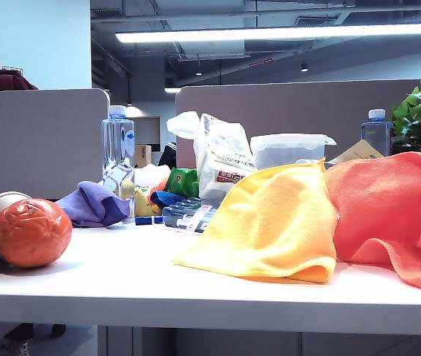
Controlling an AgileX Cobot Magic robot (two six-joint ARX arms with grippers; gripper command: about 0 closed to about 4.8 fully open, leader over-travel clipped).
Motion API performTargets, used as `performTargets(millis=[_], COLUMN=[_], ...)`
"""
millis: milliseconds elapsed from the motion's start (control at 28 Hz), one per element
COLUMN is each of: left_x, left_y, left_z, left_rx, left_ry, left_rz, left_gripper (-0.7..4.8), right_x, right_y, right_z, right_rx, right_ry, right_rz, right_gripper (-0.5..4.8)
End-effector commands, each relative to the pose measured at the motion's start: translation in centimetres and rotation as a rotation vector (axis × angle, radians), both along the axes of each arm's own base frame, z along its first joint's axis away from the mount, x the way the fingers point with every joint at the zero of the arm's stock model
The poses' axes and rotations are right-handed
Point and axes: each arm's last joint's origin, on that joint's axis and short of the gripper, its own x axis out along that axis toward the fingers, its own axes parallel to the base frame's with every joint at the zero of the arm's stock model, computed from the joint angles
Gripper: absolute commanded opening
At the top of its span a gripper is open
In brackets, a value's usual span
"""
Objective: Pick up the metal ice scoop from the table and place it inside the transparent plastic box.
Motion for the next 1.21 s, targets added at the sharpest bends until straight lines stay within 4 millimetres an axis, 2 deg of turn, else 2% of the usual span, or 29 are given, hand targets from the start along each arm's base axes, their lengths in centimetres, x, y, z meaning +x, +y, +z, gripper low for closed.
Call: performTargets(millis=[36,179,393,571,821,964,1214], left_x=[0.6,1.9,2.7,3.0,3.6,3.9,3.9], left_y=[0.8,1.4,1.8,2.1,2.7,2.7,2.7], left_z=[-0.6,-3.1,-8.8,-11.8,-15.6,-16.8,-16.2], left_rx=[-0.006,-0.009,-0.088,-0.090,-0.076,-0.074,-0.082], left_ry=[-0.011,-0.070,-0.163,-0.178,-0.115,-0.090,-0.156], left_rz=[0.149,0.258,0.259,0.228,0.296,0.304,0.293], left_gripper=[-0.05,-0.05,-0.05,-0.05,-0.05,-0.05,-0.05], right_x=[0.0,0.0,0.0,0.0,0.0,0.0,0.0], right_y=[0.0,0.0,0.0,0.0,0.0,0.0,0.0], right_z=[0.3,0.3,0.3,0.3,0.3,0.3,0.3], right_rx=[0.013,0.013,0.013,0.013,0.013,0.013,0.013], right_ry=[-0.014,-0.014,-0.014,-0.014,-0.013,-0.014,-0.014], right_rz=[0.002,0.004,0.003,0.004,0.003,0.003,0.004], right_gripper=[-0.01,-0.01,-0.01,-0.01,-0.01,-0.01,-0.01])
